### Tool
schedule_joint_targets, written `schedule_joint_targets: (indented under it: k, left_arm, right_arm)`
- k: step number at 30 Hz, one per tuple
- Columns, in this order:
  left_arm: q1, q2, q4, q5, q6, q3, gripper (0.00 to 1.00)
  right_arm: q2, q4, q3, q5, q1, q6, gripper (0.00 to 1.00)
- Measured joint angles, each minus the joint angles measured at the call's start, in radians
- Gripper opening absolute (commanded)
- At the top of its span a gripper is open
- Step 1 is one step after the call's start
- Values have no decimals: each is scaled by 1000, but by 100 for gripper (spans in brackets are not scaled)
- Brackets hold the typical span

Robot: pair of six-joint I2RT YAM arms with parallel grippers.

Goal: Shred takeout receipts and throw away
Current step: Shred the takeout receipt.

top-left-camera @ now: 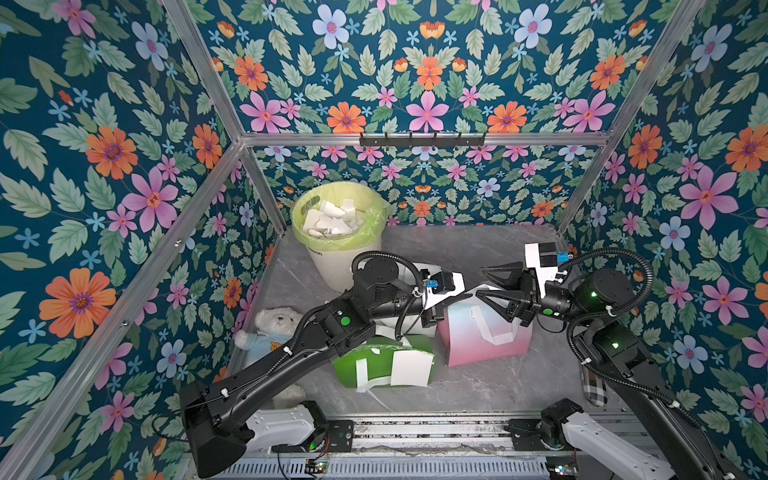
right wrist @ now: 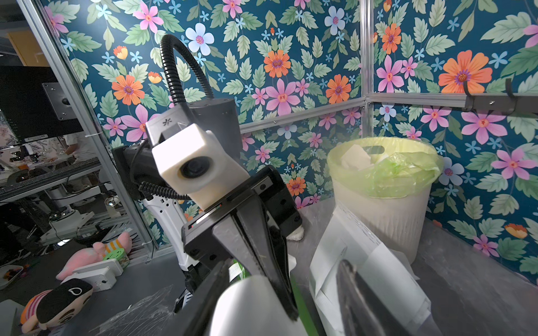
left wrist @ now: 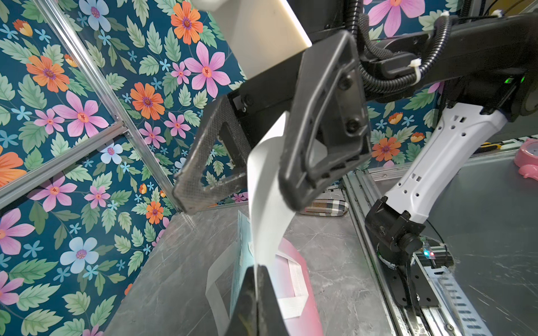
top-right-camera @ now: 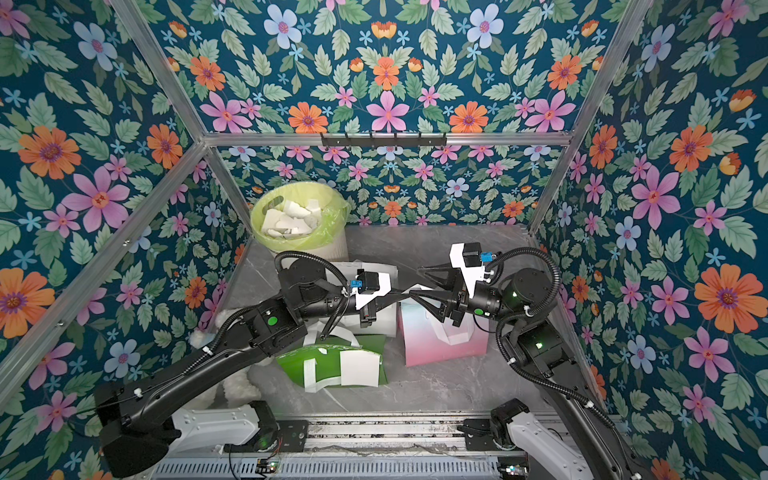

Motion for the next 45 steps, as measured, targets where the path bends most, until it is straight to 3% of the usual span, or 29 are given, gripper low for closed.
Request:
schedule_joint_targets:
  k: [10,13,17,20,25,32,40,45]
  left_arm:
    - [0,10,-3,3,0,5,0]
    - [0,11,-3,4,0,6,0]
    - [0,15,-3,4,0,7,0]
    - [0,15,-4,3,0,7,0]
    - [0,12,7,-35,-5,-2,0]
    - [1,12,96,-217,-50,-43,0]
    - [0,8,218,-386,-74,-50,0]
    - [-1,-6,254,-425,-82,-52,0]
  right_arm:
    - [26,22,3,-5,12,16,48]
    - [32,24,3,-19,18,17,42]
    - [39,36,3,-23,22,19,25]
    - [43,43,4,-21,27,21,0]
    - [53,57,1,27,39,38,0]
    - [122,66,21,316,111,134,0]
    - [256,25,103,705,109,246,0]
    - [281,10,118,808,-50,291,0]
